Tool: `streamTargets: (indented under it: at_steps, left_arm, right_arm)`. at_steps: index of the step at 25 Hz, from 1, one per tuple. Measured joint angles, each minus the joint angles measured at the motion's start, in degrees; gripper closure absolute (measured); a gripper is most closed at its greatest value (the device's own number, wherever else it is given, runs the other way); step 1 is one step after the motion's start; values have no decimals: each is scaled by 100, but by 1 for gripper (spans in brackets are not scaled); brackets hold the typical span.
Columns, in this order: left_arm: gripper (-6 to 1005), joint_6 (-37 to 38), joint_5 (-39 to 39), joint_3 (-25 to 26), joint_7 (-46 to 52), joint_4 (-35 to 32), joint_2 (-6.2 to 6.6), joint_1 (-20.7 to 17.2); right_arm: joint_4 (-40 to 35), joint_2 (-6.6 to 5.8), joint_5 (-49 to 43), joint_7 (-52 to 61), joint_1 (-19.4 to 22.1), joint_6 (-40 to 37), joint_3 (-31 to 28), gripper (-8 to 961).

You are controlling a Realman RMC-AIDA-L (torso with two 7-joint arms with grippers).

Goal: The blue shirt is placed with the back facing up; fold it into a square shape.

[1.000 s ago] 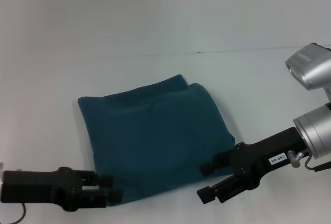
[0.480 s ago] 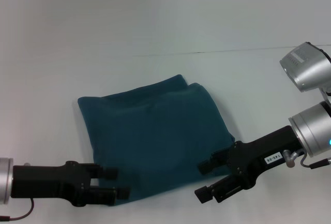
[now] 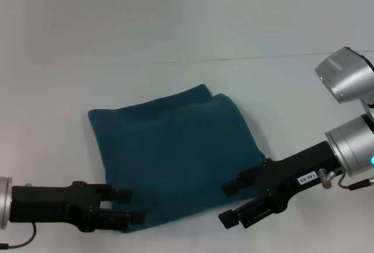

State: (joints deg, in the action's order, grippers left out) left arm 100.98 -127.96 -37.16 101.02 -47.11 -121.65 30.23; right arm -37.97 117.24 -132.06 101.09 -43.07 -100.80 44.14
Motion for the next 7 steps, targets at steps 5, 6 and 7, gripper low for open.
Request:
streamTargets:
  at_steps: [5, 6, 7]
  left_arm:
    - [242, 0, 0, 7, 0, -4, 2, 3]
    - [242, 0, 0, 7, 0, -7, 2, 6]
    - [242, 0, 0, 7, 0, -8, 2, 9]
  right_arm:
    - [0, 0, 3, -2, 0, 0, -2, 39]
    - [0, 0, 4, -2, 0, 0, -2, 39]
    - [0, 0, 4, -2, 0, 0, -2, 39]
